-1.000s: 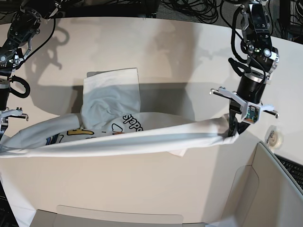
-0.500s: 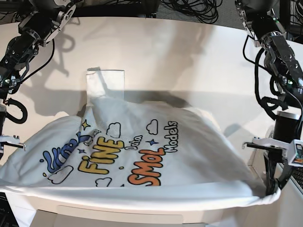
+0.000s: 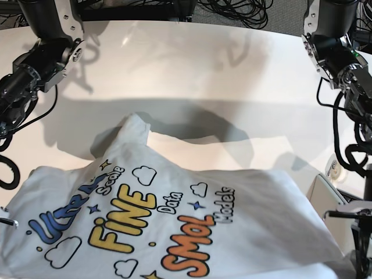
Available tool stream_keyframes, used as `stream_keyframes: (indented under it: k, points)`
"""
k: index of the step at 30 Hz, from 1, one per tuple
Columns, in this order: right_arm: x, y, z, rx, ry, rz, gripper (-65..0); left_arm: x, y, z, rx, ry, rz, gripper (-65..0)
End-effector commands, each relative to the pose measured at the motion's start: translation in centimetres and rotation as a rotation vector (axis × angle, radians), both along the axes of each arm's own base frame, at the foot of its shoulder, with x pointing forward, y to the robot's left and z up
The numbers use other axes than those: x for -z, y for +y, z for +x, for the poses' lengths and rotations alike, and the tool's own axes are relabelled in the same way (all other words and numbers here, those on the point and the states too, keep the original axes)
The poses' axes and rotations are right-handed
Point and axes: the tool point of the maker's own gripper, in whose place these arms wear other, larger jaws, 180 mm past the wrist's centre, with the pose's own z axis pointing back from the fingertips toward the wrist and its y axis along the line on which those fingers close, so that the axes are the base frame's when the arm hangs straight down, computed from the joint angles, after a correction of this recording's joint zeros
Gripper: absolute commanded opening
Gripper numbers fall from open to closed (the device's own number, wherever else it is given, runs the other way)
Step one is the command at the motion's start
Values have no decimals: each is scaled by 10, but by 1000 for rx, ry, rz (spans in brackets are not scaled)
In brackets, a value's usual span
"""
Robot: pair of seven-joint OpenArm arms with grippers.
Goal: Layout the t-shirt on the table in an organized manner, then fold the t-shirt properly
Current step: 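Lift the shirt with both grippers and shake it open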
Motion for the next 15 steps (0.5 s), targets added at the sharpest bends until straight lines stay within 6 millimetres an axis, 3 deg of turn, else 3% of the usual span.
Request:
stream_keyframes:
  k: [1,4,8,10,15]
  points:
    - [-30,0,-14,21,-93,-34,-650,-28,7,-12,-28,-95,-2,-649]
    - [-49,7,-18,11,-134,-69,-650,-48,7,-18,-29,-151,-1,-649]
    - [-50,11,-17,6,-131,-84,-650,-51,7,-19,-29,-160,-1,-649]
    - [-35,8,-13,10,-90,-82,-650,-41,9,-16,-34,-132,-3,-649]
    - [13,9,-6,-6,18,-107,-650,-2,43,-19,-119,-40,-47,-649]
